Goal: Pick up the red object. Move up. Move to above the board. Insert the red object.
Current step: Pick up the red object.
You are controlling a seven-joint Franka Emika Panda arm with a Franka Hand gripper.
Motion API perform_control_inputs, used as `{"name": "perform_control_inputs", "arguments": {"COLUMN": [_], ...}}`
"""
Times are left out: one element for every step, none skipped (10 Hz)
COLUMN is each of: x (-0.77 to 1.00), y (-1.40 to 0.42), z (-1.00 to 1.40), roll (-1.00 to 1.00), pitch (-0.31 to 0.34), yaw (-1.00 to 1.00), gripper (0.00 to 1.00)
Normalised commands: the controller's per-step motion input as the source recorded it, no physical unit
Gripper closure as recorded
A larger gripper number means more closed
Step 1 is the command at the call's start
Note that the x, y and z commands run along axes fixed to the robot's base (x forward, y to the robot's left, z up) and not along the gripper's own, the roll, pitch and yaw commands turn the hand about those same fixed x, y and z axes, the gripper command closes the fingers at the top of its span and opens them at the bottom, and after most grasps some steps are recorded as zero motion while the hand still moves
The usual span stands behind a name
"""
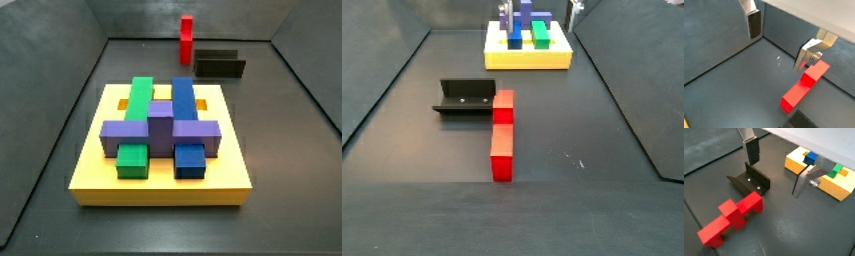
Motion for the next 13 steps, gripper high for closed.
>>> {"name": "perform_control_inputs", "arguments": {"x": [0.59, 0.54, 0.35, 0.32, 0.34, 0.55, 0.52, 0.48, 0.47, 0.45, 0.46, 0.33, 0.22], "y": [0.00, 0.15, 0.24, 0.28, 0.27, 0.30, 0.31, 0.32, 0.33, 0.33, 0.33, 0.10, 0.00], "z": [0.00, -0.04, -0.07, -0.02, 0.00, 0.00, 0.00, 0.00, 0.00, -0.02, 0.00, 0.00, -0.06], "roll": [0.00, 0.02, 0.02, 0.00, 0.00, -0.04, -0.02, 0.00, 0.00, 0.00, 0.00, -0.06, -0.12], "pitch": [0.163, 0.180, 0.140, 0.097, 0.051, 0.010, 0.023, 0.046, 0.059, 0.066, 0.061, 0.047, 0.020], "yaw": [-0.26, -0.45, -0.63, -0.71, -0.75, -0.67, -0.67, -0.67, -0.67, -0.67, -0.67, -0.78, -0.91], "gripper": [0.00, 0.00, 0.00, 0.00, 0.00, 0.00, 0.00, 0.00, 0.00, 0.00, 0.00, 0.00, 0.00]}}
